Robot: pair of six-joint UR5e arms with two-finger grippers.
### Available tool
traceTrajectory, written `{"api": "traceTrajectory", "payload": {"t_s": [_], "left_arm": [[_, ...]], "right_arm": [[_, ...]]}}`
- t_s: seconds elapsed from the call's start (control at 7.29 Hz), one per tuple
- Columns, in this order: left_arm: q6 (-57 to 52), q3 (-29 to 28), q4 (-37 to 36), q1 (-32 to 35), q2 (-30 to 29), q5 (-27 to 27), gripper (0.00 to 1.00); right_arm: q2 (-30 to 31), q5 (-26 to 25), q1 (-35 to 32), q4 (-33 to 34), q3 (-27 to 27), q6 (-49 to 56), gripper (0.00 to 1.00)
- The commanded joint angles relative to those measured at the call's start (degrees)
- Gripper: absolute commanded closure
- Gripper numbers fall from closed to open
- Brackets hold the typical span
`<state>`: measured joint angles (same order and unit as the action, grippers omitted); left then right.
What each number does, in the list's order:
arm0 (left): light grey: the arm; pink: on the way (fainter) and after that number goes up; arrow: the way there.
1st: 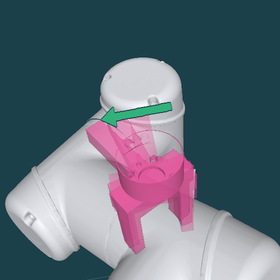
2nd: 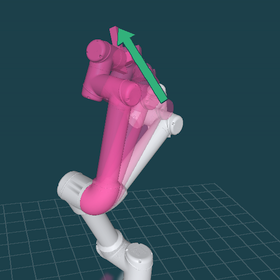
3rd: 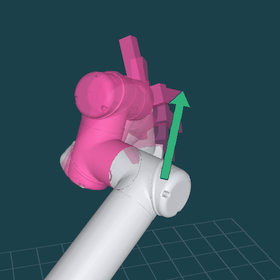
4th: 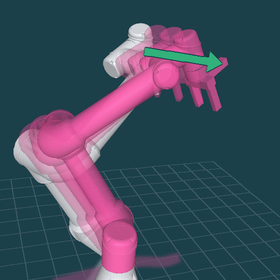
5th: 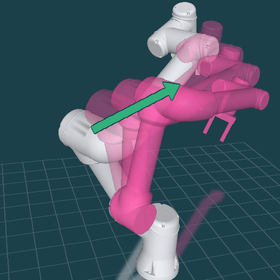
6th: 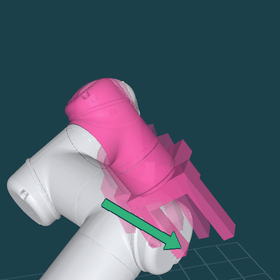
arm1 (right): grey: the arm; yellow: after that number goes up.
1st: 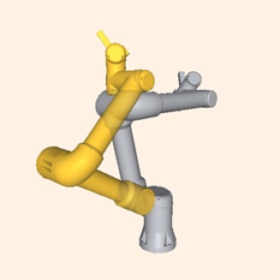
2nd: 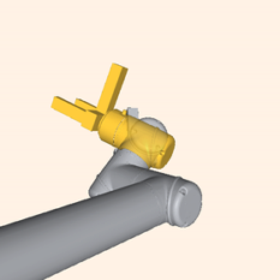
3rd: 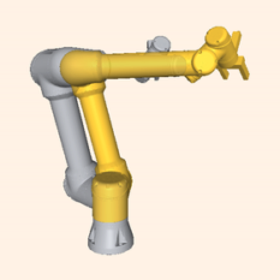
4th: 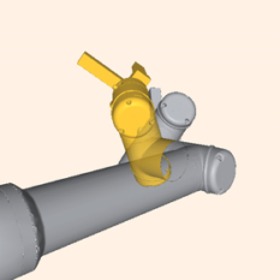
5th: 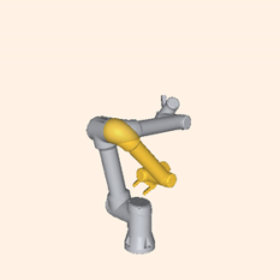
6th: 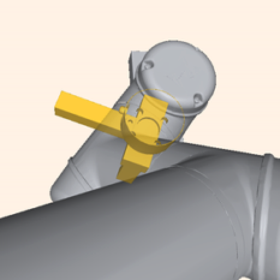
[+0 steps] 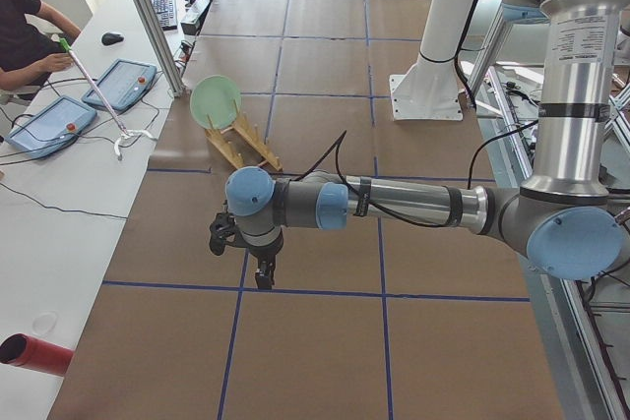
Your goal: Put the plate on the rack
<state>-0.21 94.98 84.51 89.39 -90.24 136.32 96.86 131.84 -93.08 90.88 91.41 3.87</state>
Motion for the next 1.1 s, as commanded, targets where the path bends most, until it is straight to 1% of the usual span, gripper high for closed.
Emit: {"api": "traceTrajectory", "payload": {"t_s": [0.0, 0.41, 0.69, 0.96], "left_arm": [[-0.2, 0.0, -0.6, 0.1, 0.6, 0.4, 0.0], [-0.5, 0.2, -0.6, 0.6, 0.1, 1.1, 0.0], [-0.4, 0.3, -0.7, 4.6, -0.5, 1.1, 0.0], [-0.4, 0.2, -1.0, 4.7, -0.5, 0.6, 0.0]], "right_arm": [[0.0, 0.0, 0.0, 0.0, 0.0, 0.0, 0.0], [0.0, 0.0, 0.0, 0.0, 0.0, 0.0, 0.0], [0.0, 0.0, 0.0, 0.0, 0.0, 0.0, 0.0], [0.0, 0.0, 0.0, 0.0, 0.0, 0.0, 0.0]]}}
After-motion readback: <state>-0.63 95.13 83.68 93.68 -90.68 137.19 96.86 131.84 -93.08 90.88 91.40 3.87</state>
